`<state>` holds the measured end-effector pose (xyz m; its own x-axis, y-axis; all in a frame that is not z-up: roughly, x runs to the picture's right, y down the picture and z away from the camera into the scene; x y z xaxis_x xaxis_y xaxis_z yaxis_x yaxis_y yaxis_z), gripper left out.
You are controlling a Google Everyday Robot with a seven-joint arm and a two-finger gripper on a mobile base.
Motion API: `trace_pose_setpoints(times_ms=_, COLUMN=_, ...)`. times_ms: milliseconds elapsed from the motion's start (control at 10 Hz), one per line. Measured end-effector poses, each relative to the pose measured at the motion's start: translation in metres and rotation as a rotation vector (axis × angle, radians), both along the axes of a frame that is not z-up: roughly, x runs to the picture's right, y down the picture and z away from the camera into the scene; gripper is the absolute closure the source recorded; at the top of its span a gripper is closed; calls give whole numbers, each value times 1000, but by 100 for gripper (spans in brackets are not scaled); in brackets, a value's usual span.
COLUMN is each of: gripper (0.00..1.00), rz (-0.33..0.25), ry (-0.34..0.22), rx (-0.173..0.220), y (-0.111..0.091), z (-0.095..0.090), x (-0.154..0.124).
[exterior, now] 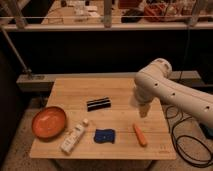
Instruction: Place the eraser on the white sponge
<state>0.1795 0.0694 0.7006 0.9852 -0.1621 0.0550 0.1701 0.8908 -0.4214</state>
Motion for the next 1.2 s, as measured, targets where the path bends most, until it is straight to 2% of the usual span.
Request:
trace_pose_setpoints(times_ms=300, gripper=20, rz=-47, ry=-27, rx=13, y=-8, z=6, x=-30)
trace_pose_setpoints(times_ms=600, gripper=20, rz=-83, ry=-44, rx=26, y=-14, z=12, x=-40)
trace_pose_setpoints(times_ms=800, gripper=20, rz=-117, ry=-65, rx=32, y=-18, z=20, x=-59)
trace_pose_setpoints(times_ms=1200, gripper=20, rz=-146, ry=-86, rx=35, y=-21, z=30, x=-72)
